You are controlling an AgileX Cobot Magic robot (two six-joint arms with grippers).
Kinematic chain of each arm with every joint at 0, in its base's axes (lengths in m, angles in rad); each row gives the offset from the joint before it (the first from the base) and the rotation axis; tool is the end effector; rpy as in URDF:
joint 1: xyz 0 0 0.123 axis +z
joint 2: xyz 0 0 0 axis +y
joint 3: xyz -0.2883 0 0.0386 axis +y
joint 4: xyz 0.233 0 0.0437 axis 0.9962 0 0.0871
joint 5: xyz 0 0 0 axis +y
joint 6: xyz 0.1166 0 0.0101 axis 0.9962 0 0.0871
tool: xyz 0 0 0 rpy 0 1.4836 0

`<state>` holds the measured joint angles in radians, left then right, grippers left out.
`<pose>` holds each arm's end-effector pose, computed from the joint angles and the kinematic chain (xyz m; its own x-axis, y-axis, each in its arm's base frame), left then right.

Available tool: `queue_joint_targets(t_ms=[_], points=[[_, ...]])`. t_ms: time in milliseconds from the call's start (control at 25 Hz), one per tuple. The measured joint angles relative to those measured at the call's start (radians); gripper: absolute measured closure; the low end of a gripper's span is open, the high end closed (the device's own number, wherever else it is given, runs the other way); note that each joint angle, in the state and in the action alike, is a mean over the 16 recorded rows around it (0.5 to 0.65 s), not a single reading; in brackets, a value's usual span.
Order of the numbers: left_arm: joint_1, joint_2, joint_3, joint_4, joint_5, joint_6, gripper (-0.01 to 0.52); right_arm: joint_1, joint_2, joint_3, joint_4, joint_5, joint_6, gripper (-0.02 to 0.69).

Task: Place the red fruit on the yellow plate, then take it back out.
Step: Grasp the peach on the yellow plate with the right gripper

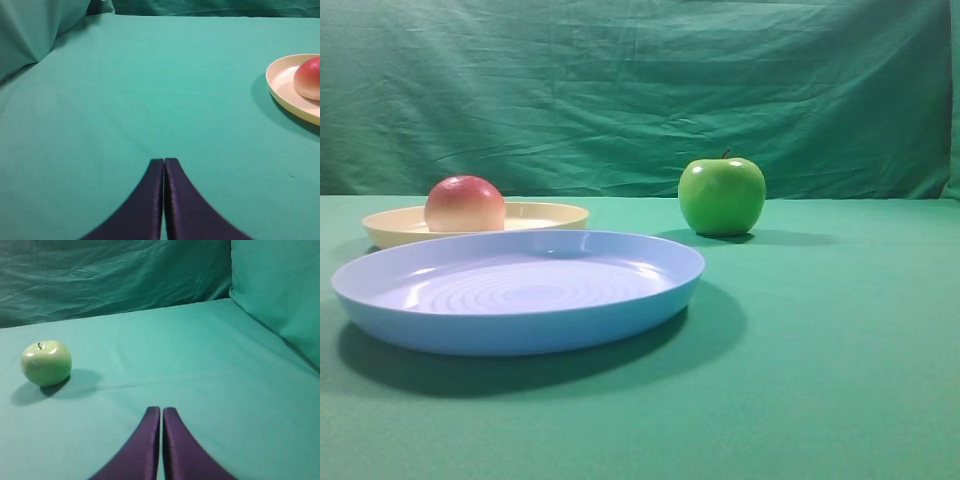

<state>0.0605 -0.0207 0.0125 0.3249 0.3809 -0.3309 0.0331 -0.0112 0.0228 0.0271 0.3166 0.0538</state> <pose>0.0547 0.0173 0.1705 -0.2587 -0.0434 -0.9650 -0.1816 0.9834 0.0045 0.0583 0.0029 0.1714 -0.2410 0.0715 -0.9679 -0.0222 0.9966 0.0792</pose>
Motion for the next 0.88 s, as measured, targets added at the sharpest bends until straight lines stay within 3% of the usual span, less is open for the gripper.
queue_joint_targets(t_ms=[440, 880], points=[[0.0, 0.0, 0.0, 0.0, 0.0, 0.0, 0.514, 0.0, 0.0, 0.003, 0.009, 0.054, 0.0, 0.665], [0.0, 0.0, 0.0, 0.0, 0.0, 0.0, 0.514, 0.001, 0.028, -0.023, 0.033, -0.007, 0.001, 0.665]])
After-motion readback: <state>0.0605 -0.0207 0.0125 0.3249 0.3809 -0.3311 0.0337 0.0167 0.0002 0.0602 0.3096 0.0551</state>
